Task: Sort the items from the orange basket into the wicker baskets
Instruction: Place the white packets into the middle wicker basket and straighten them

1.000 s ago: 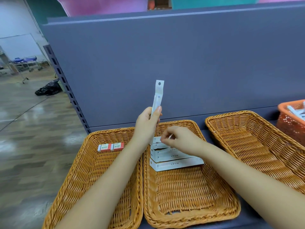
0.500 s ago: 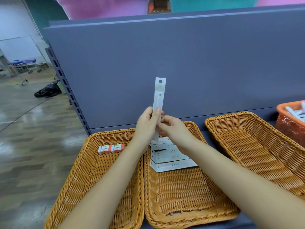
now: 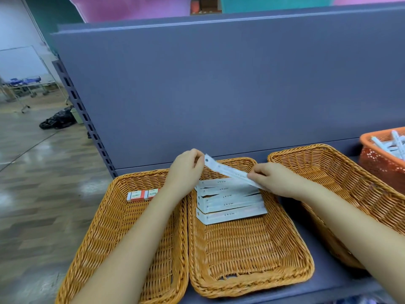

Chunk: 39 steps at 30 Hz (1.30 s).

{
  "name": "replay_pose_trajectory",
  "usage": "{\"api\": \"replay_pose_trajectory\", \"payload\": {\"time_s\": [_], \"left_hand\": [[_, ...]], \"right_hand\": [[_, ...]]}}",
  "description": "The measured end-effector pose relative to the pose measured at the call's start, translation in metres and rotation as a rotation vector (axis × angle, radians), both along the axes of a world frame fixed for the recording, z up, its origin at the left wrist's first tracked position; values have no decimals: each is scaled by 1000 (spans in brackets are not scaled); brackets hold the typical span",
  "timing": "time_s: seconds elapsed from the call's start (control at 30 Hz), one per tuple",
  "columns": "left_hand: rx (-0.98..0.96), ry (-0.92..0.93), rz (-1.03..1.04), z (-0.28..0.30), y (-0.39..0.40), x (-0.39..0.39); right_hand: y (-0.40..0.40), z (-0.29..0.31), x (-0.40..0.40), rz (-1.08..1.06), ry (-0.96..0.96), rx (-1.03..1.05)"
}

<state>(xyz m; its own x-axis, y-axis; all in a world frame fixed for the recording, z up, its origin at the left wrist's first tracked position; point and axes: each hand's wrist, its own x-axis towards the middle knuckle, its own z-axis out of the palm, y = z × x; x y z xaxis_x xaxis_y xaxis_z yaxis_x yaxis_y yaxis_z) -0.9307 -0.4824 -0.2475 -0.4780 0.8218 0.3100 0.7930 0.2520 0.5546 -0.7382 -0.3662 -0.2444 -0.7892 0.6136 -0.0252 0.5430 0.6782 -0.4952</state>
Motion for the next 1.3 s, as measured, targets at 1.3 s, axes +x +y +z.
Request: {"api": "replay_pose_trajectory", "payload": {"time_s": [1.3], "left_hand": [[-438, 636, -119, -19, 6, 37]], "right_hand": [[-23, -34, -34, 96, -141, 542]]}}
